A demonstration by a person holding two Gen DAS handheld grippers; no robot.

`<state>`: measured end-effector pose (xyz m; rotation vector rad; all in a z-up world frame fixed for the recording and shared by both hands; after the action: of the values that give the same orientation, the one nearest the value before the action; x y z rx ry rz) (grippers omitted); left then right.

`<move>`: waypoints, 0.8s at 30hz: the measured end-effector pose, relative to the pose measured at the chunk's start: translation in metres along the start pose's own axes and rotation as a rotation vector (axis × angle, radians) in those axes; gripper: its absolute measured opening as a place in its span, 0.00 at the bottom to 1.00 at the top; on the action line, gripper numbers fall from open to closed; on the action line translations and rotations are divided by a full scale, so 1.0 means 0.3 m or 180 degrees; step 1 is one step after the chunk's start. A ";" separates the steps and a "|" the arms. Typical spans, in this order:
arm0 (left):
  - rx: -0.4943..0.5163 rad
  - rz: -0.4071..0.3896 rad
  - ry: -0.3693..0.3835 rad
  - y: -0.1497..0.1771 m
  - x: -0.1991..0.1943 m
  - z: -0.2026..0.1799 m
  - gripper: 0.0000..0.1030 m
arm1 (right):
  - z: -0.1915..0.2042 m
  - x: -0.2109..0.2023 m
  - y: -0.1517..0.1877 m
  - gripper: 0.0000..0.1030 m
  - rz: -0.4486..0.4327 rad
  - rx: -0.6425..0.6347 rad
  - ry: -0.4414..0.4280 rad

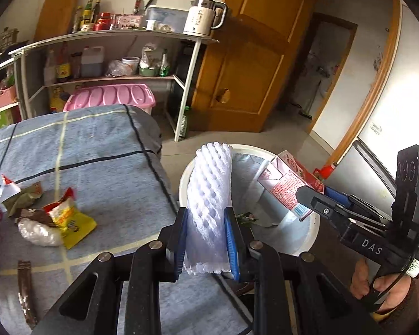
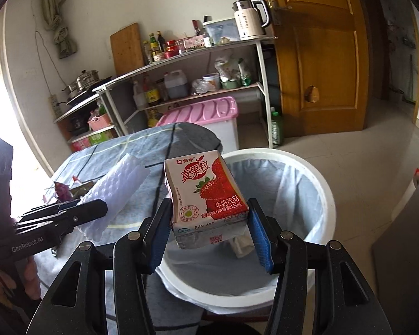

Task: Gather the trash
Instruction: 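Carry the foam net and milk carton over the white bin with both grippers, then open both grippers to drop the foam net and carton into the bin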

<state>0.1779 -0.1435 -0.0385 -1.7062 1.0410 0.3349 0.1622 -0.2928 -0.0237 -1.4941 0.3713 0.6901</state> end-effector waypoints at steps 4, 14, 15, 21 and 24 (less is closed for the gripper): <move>0.0092 0.0128 0.0006 0.020 0.087 -0.061 0.24 | -0.059 0.023 0.037 0.52 0.0124 0.0056 0.0124; 0.0085 0.0351 0.0009 0.072 0.203 -0.102 0.27 | -0.134 0.083 0.101 0.53 0.0398 0.0049 0.0302; 0.0082 0.0381 0.0024 0.078 0.211 -0.101 0.28 | -0.135 0.086 0.103 0.53 0.0410 0.0039 0.0313; 0.0061 0.0391 -0.0035 0.079 0.225 -0.085 0.53 | -0.154 0.078 0.108 0.53 0.0405 0.0053 0.0382; 0.0076 0.0335 -0.0102 0.077 0.197 -0.077 0.53 | -0.147 0.069 0.100 0.54 0.0379 0.0063 0.0388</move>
<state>0.1885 -0.1932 -0.0830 -1.6232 1.1093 0.4144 0.1674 -0.3340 -0.0631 -1.5080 0.5625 0.6890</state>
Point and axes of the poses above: each gripper's, at about its wrist camera, not at the fingertips, and x roughly the way its jaws point, z to its left, y to its underside, the point moved 8 cm from there along x, roughly the way its jaws point, and after that the axes turned 11 degrees about -x, right-handed, at the moved point
